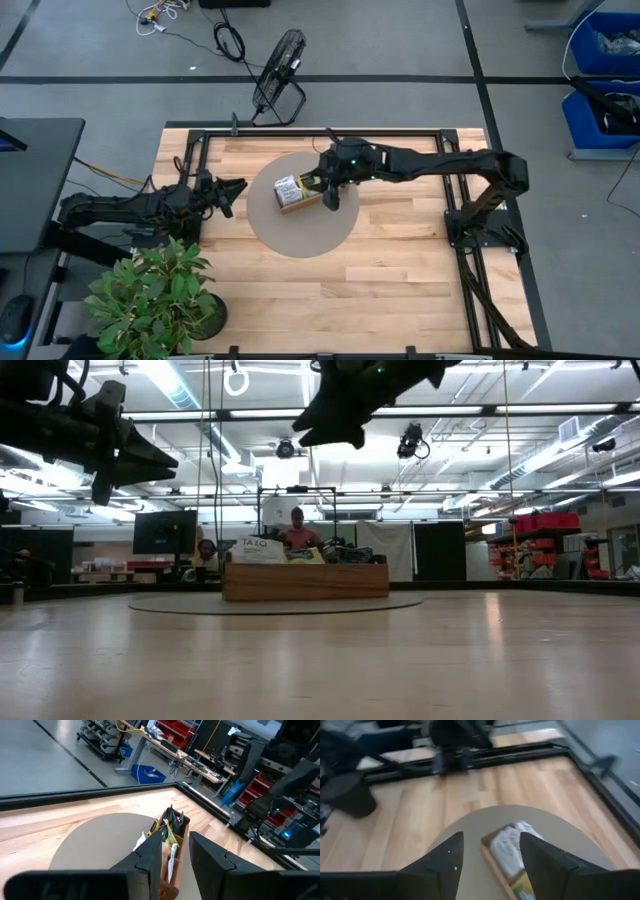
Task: Pick & Place Tea
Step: Return to Home Position
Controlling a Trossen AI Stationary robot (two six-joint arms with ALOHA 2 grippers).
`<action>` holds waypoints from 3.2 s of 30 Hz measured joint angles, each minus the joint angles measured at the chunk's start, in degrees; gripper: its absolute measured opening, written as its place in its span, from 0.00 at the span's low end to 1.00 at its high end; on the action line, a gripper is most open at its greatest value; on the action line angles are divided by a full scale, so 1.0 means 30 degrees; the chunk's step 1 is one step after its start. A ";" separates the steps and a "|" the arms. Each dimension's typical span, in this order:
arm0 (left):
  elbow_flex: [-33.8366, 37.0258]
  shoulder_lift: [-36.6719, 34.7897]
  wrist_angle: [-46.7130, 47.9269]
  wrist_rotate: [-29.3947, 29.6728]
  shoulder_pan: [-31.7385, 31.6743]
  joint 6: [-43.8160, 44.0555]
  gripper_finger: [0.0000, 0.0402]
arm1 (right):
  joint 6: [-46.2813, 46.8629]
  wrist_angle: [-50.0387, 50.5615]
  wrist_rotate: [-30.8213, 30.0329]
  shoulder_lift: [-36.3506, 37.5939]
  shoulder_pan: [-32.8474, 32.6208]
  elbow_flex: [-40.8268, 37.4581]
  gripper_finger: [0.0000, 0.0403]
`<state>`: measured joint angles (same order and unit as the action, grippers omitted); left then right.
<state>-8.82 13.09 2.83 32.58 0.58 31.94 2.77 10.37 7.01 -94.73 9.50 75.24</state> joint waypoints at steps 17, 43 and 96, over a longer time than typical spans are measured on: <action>-0.0001 -0.0004 -0.0524 -0.0532 0.0007 -0.1399 0.26 | -0.0354 -0.2104 0.0899 0.3676 -0.0702 -0.1445 0.46; 0.0000 -0.0004 -0.2784 -0.2414 0.0002 -0.6094 0.26 | 0.2262 -0.5425 -0.3519 1.6476 -0.1481 -1.3470 0.46; 0.1244 -0.3306 -0.4633 -0.6943 0.0658 -0.9073 0.26 | 0.3098 -0.0847 -0.2722 3.1593 -0.2450 -2.1828 0.46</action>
<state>-5.09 3.17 -11.07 11.75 2.55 4.73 12.06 7.83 -1.15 0.05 2.15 9.76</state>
